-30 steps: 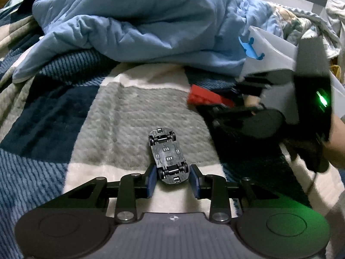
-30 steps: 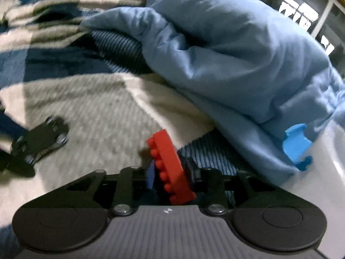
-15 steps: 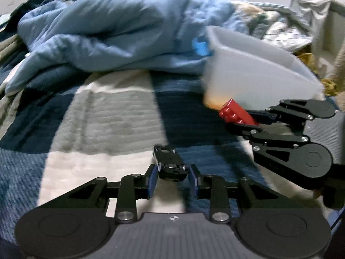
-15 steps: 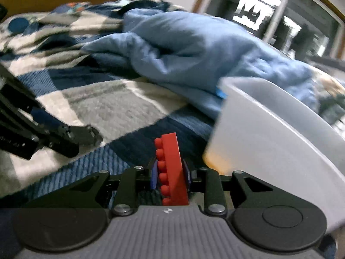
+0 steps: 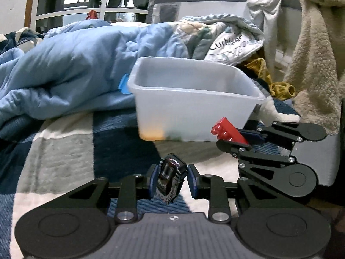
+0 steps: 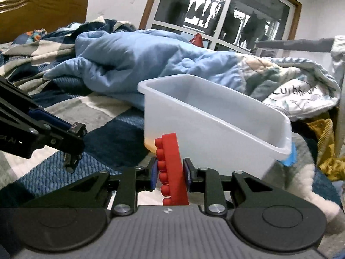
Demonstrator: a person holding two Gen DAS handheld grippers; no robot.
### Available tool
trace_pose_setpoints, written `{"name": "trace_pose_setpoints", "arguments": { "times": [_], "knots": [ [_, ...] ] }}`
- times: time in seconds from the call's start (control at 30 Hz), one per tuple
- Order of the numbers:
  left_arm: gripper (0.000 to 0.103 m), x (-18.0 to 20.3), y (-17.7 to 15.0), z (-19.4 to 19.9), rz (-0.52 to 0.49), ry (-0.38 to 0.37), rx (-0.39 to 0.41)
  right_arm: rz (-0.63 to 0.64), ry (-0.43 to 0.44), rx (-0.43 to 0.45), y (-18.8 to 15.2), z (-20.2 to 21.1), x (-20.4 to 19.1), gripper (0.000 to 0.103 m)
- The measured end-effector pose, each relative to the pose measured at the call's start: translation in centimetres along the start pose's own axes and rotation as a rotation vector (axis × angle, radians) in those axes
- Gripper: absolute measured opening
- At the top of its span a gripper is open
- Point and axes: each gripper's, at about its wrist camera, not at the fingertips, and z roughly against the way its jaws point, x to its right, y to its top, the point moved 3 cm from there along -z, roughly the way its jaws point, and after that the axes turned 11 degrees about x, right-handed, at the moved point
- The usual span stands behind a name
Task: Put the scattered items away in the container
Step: 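Carry the car and red brick over the white bin and open both tools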
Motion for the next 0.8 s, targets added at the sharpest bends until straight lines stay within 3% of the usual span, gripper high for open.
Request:
{"name": "trace_pose_setpoints", "arguments": {
  "times": [0.23,0.5,0.63,0.8],
  "knots": [
    [0.033,1.6,2.8,0.1,-0.008,-0.01,0.052,-0.034,-0.054,0.042,0.5,1.2,2.6,0.028],
    [0.033,2.9,9.6,-0.8,-0.029,-0.027,0.177,-0.062,-0.111,0.131,3.6,1.4,5.8,0.028],
    [0.033,3.4,12.5,-2.3,-0.049,-0.032,0.207,-0.071,-0.134,0.167,5.1,0.8,7.2,0.028],
    [0.033,3.3,14.1,-5.6,0.0,-0.051,0.215,-0.098,-0.153,0.185,6.2,-1.1,8.9,0.028]
  ]
}}
